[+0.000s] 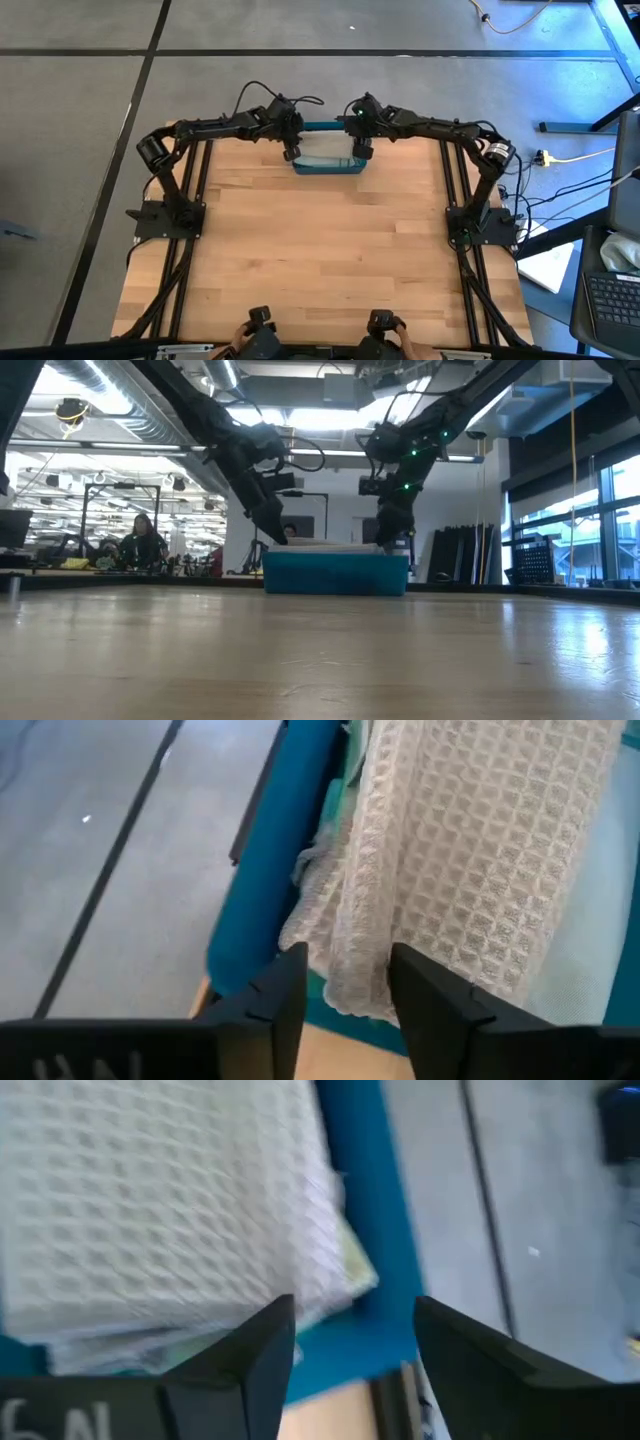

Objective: Fold microfiber towels
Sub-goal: Put the folded gray towel into the blue bin

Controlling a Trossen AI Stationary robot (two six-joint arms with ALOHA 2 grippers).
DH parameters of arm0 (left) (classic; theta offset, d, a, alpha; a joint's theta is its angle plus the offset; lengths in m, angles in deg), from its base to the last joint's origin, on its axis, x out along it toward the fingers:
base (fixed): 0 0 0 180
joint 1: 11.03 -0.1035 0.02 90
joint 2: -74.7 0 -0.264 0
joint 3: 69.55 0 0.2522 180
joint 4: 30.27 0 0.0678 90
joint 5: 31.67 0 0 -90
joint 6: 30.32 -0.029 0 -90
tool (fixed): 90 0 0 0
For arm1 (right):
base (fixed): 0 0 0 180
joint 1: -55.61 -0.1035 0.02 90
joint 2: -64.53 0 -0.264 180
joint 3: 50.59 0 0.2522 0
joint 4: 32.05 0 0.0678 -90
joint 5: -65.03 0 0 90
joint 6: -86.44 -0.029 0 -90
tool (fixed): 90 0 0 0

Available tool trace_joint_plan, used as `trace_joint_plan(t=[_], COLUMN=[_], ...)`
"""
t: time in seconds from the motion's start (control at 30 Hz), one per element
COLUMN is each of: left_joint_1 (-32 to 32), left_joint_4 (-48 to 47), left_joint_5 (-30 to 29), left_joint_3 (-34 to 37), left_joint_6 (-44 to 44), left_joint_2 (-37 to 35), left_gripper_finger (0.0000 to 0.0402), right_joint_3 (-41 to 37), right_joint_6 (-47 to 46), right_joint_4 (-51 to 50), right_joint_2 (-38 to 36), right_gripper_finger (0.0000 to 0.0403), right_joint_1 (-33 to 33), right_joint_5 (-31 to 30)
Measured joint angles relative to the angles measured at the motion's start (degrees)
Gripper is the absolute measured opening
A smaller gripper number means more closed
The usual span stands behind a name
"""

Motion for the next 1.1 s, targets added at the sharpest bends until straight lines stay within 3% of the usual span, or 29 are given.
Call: trace_joint_plan(t=[0.13,0.27,0.4,0.47,0.5,0.57,0.7,0.87,1.1], left_joint_1=[-0.1,-0.2,-0.1,-0.1,-0.1,0.3,0.7,-0.8,-3.7], left_joint_4=[-0.7,-0.5,-0.6,-0.4,0.2,3.6,6.5,6.3,5.5], left_joint_5=[-2.3,-2.3,1.4,7.1,10.0,13.9,15.7,11.6,15.6], left_joint_3=[0.0,0.0,-0.1,-0.1,-0.1,-0.2,-0.1,-0.1,-0.1], left_joint_6=[-0.3,-0.4,0.0,0.0,0.0,-1.1,-6.0,-7.7,-4.1], left_joint_2=[-2.2,-6.0,-8.9,-9.0,-8.8,-7.0,-1.7,4.3,6.5], left_gripper_finger=[0.0146,0.0146,0.0147,0.0147,0.0146,0.0145,0.0145,0.0145,0.0145], right_joint_3=[0.0,0.0,0.1,0.1,0.1,0.1,0.1,0.0,0.1], right_joint_6=[-0.2,-1.0,-6.3,-11.1,-12.1,-12.2,-8.8,-8.0,-8.0], right_joint_4=[0.1,1.6,3.2,5.6,6.6,7.6,9.7,8.0,6.4], right_joint_2=[-3.0,-6.9,-9.0,-8.3,-7.5,-5.5,-0.2,4.4,6.9], right_gripper_finger=[0.0215,0.0212,0.0204,0.0198,0.0194,0.0185,0.0165,0.0146,0.0124], right_joint_1=[-1.0,-1.3,-1.3,-1.4,-1.8,-2.4,-2.5,-2.4,-0.4], right_joint_5=[-5.3,-3.0,14.6,23.9,25.5,23.5,19.5,17.9,21.6])
